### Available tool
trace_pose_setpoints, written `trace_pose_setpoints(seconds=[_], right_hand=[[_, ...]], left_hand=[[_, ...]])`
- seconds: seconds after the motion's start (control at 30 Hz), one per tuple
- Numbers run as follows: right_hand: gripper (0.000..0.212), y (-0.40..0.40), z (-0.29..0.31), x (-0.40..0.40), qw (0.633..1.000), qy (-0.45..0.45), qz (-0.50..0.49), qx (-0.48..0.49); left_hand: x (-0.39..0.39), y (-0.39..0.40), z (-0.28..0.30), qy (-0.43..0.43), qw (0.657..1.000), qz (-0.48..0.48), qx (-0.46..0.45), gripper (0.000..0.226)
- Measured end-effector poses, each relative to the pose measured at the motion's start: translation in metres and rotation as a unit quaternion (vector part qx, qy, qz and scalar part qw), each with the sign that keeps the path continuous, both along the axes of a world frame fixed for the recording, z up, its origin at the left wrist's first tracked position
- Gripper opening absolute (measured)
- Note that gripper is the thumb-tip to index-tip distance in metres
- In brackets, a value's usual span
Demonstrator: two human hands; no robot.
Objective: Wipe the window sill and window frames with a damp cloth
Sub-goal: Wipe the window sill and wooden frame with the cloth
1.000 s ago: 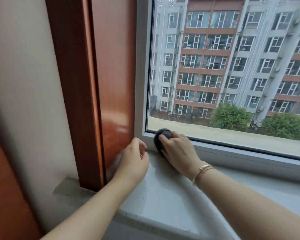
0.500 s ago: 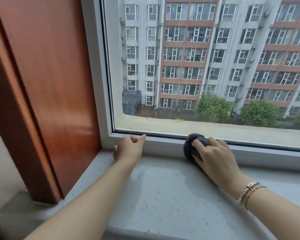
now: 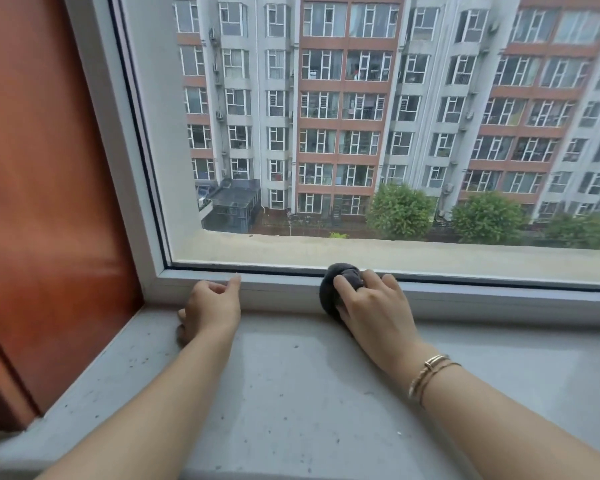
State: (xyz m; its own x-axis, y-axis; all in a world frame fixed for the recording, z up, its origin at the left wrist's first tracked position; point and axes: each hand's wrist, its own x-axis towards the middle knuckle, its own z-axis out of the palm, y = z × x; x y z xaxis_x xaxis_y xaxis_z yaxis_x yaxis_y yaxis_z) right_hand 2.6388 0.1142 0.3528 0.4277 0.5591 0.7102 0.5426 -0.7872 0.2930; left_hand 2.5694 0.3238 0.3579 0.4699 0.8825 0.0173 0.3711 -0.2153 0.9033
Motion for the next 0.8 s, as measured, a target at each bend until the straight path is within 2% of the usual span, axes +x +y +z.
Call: trace_pose_setpoints(seconds=[0.13,0.2,0.37,0.5,0.7,0.8], right_hand=[[0.023,-0.074,0.000,0.016,0.999,-0.013,-0.050,-0.001],[0.028,-0.112,0.001,0.021,0.997,0.002,-0.075,0.013],[0.038,-0.074,0.001,0.013,0.995,0.048,-0.067,0.052],[0.038,-0.064,-0.002,0.017,0.998,0.029,-0.044,0.032],[0.050,-0.202,-0.005,0.048,0.992,-0.006,-0.117,0.055],[0.052,-0.234,-0.002,0.056,0.986,0.004,-0.156,0.051]], left_hand=[[-0.009,-0.023,-0.001,0.038,0.998,-0.023,0.048,0.036],[-0.004,-0.057,0.000,0.037,0.993,-0.077,0.077,0.036],[0.010,-0.095,-0.004,0.027,0.982,-0.158,0.099,0.035],[0.027,-0.138,-0.010,0.041,0.977,-0.187,0.091,0.041],[0.043,-0.184,-0.014,0.057,0.971,-0.199,0.119,0.045],[0.057,-0.207,-0.014,0.050,0.969,-0.210,0.120,0.049]])
